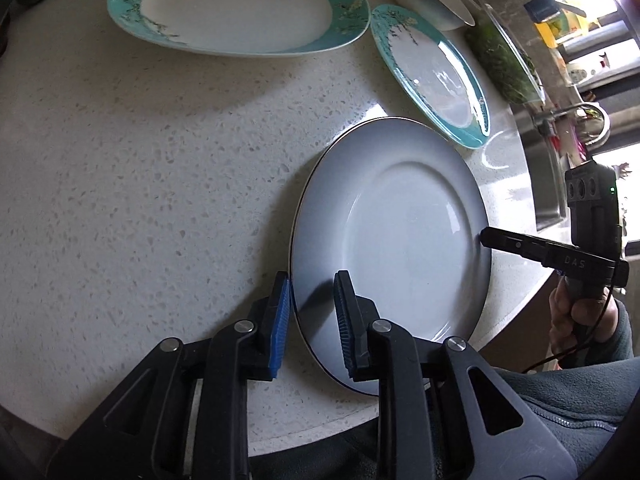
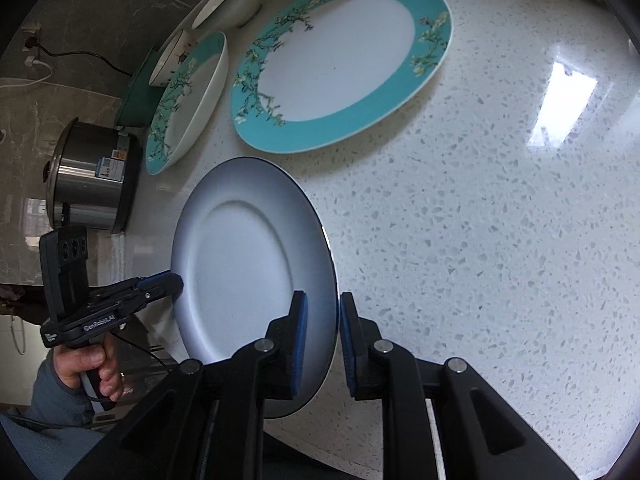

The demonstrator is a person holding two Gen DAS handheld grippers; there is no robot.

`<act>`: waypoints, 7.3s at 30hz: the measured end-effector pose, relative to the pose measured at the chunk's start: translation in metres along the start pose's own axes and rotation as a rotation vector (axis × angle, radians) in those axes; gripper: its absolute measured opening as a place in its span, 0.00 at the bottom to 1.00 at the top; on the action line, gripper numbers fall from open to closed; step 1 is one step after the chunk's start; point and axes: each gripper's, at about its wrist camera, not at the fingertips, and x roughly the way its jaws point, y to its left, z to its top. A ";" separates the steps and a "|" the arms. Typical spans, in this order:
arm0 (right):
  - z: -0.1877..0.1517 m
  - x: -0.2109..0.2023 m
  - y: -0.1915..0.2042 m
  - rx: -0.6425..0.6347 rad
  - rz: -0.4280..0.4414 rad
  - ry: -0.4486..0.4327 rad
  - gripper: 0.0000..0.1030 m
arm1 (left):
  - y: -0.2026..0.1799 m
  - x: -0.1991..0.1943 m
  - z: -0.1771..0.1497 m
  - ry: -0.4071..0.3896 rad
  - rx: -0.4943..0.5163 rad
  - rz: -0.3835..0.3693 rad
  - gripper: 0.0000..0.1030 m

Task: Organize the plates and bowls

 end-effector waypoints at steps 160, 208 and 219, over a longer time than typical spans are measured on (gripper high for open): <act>0.003 -0.044 0.061 -0.222 -0.135 -0.225 0.83 | 0.039 -0.080 -0.008 -0.468 -0.216 0.107 0.97; 0.188 0.082 0.133 -0.161 -0.115 -0.127 0.18 | 0.130 -0.015 0.205 -0.260 -0.026 0.221 0.20; 0.186 0.079 0.127 -0.077 -0.133 -0.130 0.18 | 0.117 -0.013 0.206 -0.230 -0.069 0.219 0.18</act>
